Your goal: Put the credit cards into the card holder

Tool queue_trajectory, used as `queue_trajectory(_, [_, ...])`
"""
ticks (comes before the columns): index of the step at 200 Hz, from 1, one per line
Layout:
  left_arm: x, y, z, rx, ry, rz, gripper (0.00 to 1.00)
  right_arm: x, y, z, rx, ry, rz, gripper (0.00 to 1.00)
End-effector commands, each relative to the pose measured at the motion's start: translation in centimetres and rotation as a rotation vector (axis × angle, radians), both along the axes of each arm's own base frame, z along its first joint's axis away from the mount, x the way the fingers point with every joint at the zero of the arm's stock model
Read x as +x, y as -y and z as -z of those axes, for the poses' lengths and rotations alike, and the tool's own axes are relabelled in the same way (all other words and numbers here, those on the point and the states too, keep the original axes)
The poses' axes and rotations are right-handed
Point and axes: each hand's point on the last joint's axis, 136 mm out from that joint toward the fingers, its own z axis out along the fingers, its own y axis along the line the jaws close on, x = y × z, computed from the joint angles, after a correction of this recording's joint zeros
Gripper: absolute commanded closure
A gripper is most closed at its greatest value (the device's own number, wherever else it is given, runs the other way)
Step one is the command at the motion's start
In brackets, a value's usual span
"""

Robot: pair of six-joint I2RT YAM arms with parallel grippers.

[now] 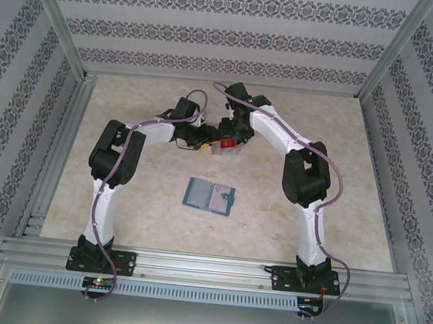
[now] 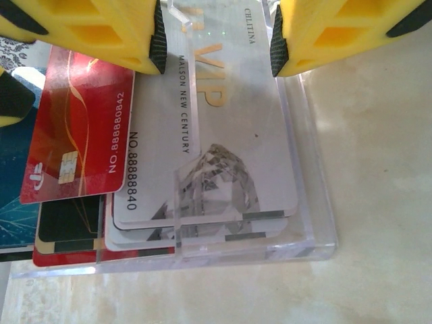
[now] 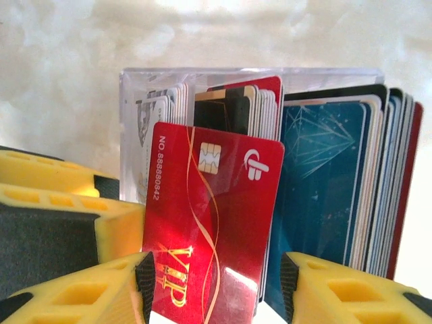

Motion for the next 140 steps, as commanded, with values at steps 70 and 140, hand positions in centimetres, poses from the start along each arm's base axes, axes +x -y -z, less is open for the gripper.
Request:
queue_trajectory(70, [-0.1, 0.8, 0.8, -0.012, 0.004, 0.03, 0.53, 0.9, 0.5, 1.7, -0.034, -0.031, 0.019, 0.59])
queue_trajectory(140, [0.0, 0.9, 0.9, -0.016, 0.003, 0.03, 0.53, 0.7, -0.2, 1.1, -0.012, -0.034, 0.003, 0.78])
